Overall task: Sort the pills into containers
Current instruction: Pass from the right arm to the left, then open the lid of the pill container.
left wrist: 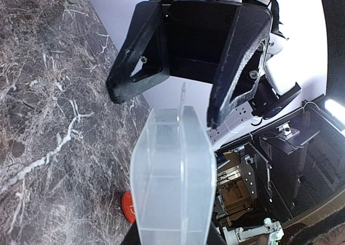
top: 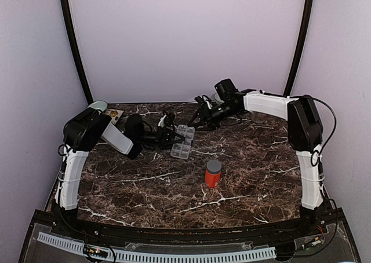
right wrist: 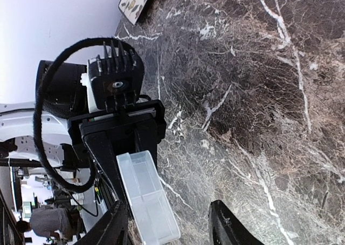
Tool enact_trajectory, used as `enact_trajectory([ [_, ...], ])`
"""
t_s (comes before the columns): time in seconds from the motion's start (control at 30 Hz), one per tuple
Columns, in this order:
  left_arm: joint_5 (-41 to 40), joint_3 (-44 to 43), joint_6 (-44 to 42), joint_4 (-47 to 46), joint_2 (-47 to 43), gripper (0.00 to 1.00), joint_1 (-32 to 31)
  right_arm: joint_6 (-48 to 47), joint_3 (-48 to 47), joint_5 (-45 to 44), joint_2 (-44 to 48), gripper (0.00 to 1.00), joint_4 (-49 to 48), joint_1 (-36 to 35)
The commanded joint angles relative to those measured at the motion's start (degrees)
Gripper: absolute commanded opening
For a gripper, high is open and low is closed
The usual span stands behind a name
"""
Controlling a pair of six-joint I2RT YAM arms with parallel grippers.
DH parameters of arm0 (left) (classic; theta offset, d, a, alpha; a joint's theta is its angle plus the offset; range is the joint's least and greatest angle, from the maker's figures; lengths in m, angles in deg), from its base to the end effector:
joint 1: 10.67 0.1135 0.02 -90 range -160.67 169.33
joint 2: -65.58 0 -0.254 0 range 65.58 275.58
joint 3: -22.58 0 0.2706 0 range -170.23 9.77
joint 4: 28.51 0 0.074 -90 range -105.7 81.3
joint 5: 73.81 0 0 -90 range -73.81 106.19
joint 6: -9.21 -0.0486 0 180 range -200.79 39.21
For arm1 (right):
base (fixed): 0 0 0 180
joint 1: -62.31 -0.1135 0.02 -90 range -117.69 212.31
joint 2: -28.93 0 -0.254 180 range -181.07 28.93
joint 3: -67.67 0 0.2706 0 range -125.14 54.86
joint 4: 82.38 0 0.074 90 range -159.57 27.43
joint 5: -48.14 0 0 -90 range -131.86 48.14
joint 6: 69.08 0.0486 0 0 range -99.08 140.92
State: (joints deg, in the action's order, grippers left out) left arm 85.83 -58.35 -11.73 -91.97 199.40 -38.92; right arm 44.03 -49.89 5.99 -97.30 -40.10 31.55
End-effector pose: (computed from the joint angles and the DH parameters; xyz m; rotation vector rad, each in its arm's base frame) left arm 0.3735 -0.2524 0.0976 0.6598 1.8595 -2.0623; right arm 0.4154 0.2891 0.1948 -0.5699 2.5154 1.4170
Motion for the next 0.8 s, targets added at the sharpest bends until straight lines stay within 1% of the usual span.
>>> enact_trajectory([
  [0.0,-0.70,-0.56,5.55,-5.29,-3.28,0.10,-0.15,2.72,3.19,-1.06,6.39,0.52,-4.30,1.07],
  [0.1,-1.52,-1.88,7.02,-5.17,-4.43,0.10,-0.22,4.67,6.13,-1.67,9.59,0.56,-6.96,1.74],
  [0.17,-2.29,-2.55,7.87,-5.03,-5.06,0.10,-0.17,6.67,9.50,-1.48,11.80,0.59,-10.46,2.30],
  [0.33,-5.53,-3.43,10.42,-6.79,-6.10,0.10,-0.20,12.21,17.44,-0.61,16.97,0.60,-19.02,3.42],
  [0.47,-7.71,-5.00,13.61,-9.06,-6.05,0.10,-0.40,14.50,22.48,0.61,19.54,0.59,-23.69,3.52],
  [0.53,-8.15,-6.24,14.26,-9.11,-6.03,0.10,-0.66,16.34,24.75,1.58,20.36,0.59,-27.49,3.52],
  [0.77,-8.67,-10.24,15.67,-7.71,-4.77,0.10,-1.65,19.75,27.84,3.16,20.91,0.59,-33.38,3.46],
])
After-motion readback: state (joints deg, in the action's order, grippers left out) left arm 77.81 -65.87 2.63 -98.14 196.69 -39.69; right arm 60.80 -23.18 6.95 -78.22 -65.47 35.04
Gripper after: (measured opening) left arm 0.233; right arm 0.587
